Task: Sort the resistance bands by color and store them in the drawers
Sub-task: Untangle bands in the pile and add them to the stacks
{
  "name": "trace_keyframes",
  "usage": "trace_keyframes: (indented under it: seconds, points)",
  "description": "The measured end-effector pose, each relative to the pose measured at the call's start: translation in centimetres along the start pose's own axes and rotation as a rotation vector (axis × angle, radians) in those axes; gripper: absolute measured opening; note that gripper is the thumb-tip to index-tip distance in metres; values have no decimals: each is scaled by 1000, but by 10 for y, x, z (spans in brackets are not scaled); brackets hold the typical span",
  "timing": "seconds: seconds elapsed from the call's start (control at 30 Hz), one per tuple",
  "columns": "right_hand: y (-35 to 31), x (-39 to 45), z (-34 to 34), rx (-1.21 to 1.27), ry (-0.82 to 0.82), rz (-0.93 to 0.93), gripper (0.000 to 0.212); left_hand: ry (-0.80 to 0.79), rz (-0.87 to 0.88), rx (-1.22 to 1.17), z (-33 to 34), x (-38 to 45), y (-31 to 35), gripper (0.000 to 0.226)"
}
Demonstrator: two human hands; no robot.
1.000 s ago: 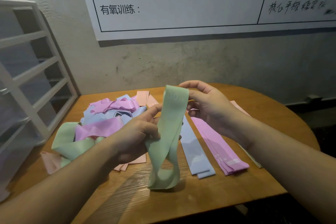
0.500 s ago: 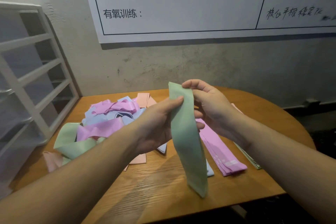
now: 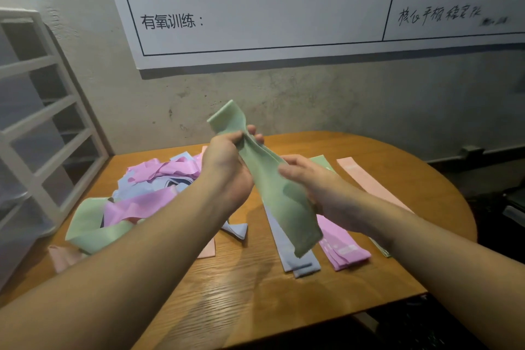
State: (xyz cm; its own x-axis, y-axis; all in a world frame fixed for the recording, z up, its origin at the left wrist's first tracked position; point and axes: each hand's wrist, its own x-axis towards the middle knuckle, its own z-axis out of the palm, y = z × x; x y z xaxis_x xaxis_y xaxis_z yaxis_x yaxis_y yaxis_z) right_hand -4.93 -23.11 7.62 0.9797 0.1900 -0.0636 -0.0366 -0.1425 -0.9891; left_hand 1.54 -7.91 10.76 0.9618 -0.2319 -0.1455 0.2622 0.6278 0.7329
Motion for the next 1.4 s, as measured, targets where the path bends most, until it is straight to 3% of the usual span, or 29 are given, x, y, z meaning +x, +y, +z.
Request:
trace_keyframes:
  seconds: [0.27, 0.43, 0.5, 0.6, 0.67, 0.8, 0.9, 1.07, 1.17, 1.4]
  points:
    - [23, -8, -32, -94, 95, 91, 21, 178, 88, 37, 16, 42, -28, 51]
    - [38, -15, -60, -243, 211, 128, 15, 166, 40, 110, 45, 45, -58, 13]
    - [42, -19, -72, -317, 247, 164, 19, 109, 31, 170, 55, 54, -71, 19]
    - [47, -26, -89, -374, 313, 217, 33, 58, 18, 208, 66, 78, -91, 11]
    - [50, -29, -102, -394, 331, 261, 40, 84, 8, 243, 69, 97, -106, 22]
    - [60, -38, -129, -360, 362, 291, 33, 103, -52, 264, 80, 119, -123, 36]
    - [68, -43, -146, -197, 408, 265, 31, 106, -110, 196, 86, 133, -136, 40]
    - [81, -44, -163, -127, 428, 294, 39, 160, -159, 147, 88, 161, -154, 24]
    - [85, -42, -167, -279, 406, 307, 51, 124, -179, 248, 90, 166, -165, 15]
    - [89, -32, -162, -678, 267, 399, 63, 69, -66, 541, 88, 192, -178, 29]
